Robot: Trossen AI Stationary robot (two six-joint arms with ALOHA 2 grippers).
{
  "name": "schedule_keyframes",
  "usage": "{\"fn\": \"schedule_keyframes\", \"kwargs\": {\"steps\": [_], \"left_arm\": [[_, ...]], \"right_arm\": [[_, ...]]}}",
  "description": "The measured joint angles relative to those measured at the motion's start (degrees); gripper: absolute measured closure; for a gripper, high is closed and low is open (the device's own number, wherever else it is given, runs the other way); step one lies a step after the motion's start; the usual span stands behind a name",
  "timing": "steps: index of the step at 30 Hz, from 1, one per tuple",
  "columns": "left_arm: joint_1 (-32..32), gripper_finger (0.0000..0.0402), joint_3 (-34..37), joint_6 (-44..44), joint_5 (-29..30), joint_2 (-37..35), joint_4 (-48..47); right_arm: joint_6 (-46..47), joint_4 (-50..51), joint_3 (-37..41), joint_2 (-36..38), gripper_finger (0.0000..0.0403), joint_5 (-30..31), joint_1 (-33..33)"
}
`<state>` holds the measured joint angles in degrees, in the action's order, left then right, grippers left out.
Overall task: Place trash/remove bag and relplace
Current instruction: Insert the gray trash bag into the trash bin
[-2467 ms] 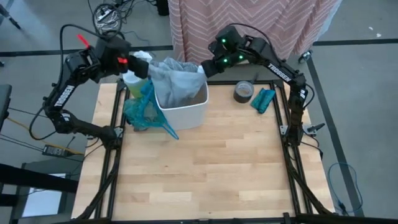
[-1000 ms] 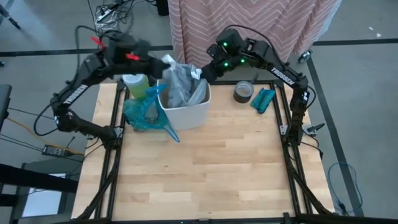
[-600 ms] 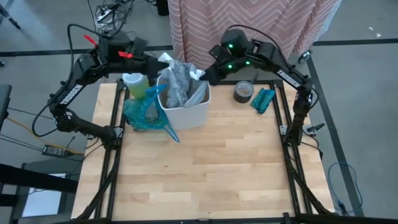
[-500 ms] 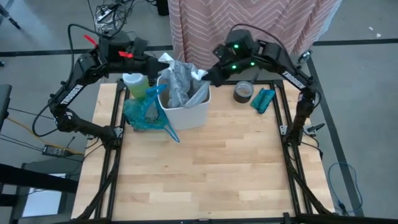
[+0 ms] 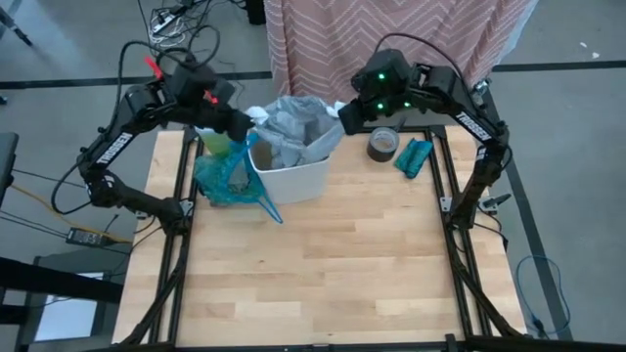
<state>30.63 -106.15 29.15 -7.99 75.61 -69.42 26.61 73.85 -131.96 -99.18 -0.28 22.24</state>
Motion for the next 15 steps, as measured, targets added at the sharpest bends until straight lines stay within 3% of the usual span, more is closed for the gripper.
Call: {"fn": "schedule_keyframes", "kwargs": {"steps": [3, 8, 13, 15], "left_arm": [[0.3, 0.0395, 0.0, -2.3, 4.0, -0.8, -3.9], [1.4, 0.0395, -0.1, -3.1, 5.9, -3.9, -4.7], [1.6, 0.0396, -0.1, -3.4, 10.0, -6.5, -5.2], [1.8, 0.0397, -0.1, -3.6, 12.7, -7.7, -5.4]], "right_arm": [[-1.8, -6.3, 1.2, 0.0, 0.0403, -1.0, -0.2], [-2.1, -16.1, 4.4, 0.0, 0.0403, -6.7, 0.1], [-4.4, -18.5, 11.7, -0.1, 0.0403, -3.9, -2.1], [-6.8, -24.3, 14.8, -0.1, 0.0403, -4.3, -2.7]]}}
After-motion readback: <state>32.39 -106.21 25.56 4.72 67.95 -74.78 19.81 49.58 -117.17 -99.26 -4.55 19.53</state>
